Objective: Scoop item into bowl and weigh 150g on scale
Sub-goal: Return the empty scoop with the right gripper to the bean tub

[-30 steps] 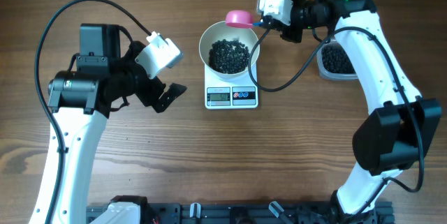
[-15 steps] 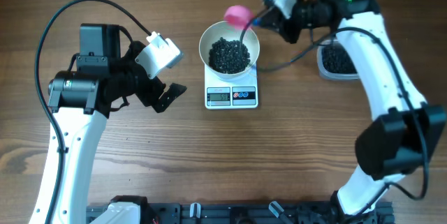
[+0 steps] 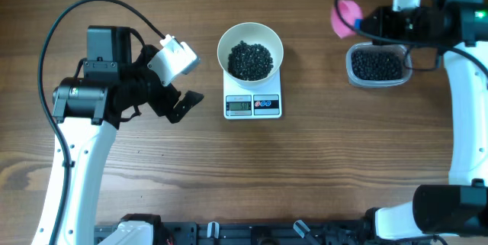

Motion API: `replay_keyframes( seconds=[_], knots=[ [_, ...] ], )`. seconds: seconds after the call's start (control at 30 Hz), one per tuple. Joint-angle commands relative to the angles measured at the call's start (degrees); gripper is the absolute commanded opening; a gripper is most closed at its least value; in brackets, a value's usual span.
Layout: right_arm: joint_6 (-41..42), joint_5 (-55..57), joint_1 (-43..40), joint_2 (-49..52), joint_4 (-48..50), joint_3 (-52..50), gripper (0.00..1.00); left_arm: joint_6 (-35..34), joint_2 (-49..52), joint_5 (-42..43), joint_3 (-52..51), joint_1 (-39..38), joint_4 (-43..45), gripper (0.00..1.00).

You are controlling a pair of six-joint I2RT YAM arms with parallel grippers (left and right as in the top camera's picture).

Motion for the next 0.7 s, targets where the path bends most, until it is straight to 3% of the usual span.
replay_keyframes(
  seconds=[0.0,0.27,0.67],
  knots=[
    [10.1,5.2,-0.3,-0.7,-4.2,5.0,0.04,-0.3,0.3,0.3,-0.6,0.0,0.2,1.0],
    [19.5,20.0,1.6,-0.6,-16.7,13.0,0.04,-0.3,0.3,0.3,-0.6,0.0,0.2,1.0],
    [13.0,29.4,1.6,13.2,-18.7,12.6,0.04,-0.3,0.3,0.3,-0.6,0.0,0.2,1.0]
  ],
)
